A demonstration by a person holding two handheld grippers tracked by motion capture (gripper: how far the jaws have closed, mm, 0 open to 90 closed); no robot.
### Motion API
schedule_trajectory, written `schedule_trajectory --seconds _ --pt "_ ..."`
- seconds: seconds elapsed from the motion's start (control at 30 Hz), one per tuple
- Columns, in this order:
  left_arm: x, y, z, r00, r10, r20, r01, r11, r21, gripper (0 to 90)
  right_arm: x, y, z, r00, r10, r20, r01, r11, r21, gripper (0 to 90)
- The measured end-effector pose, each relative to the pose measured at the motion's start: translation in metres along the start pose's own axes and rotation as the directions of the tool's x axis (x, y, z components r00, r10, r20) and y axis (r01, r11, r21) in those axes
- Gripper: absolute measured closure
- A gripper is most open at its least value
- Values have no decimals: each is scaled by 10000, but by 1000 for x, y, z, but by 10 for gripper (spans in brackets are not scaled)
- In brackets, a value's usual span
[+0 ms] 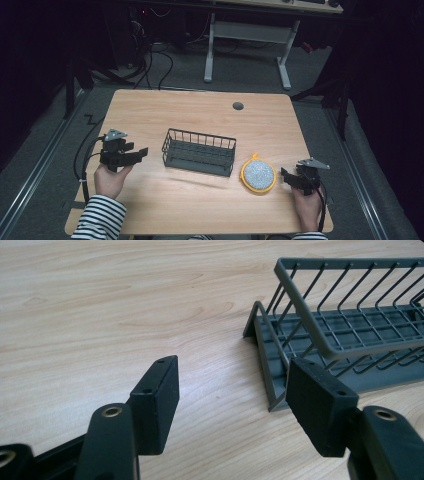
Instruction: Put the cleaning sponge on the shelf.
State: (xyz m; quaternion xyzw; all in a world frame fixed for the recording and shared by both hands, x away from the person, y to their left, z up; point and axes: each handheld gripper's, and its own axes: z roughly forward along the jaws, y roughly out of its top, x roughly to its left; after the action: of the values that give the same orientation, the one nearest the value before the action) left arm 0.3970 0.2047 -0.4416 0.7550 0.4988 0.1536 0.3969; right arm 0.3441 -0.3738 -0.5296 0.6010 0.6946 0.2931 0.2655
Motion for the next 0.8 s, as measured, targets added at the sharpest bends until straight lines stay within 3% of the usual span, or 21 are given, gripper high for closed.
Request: schedule_trajectory --seconds 0.4,0.8 --pt "11 -37 3 9969 -735 -276 738 9972 79 384 0 0 0 10000 13 1 -13 10000 -2 348" --pt "15 -61 17 9935 -786 -820 822 9957 415 377 0 0 0 10000 1 4 -1 10000 -8 348"
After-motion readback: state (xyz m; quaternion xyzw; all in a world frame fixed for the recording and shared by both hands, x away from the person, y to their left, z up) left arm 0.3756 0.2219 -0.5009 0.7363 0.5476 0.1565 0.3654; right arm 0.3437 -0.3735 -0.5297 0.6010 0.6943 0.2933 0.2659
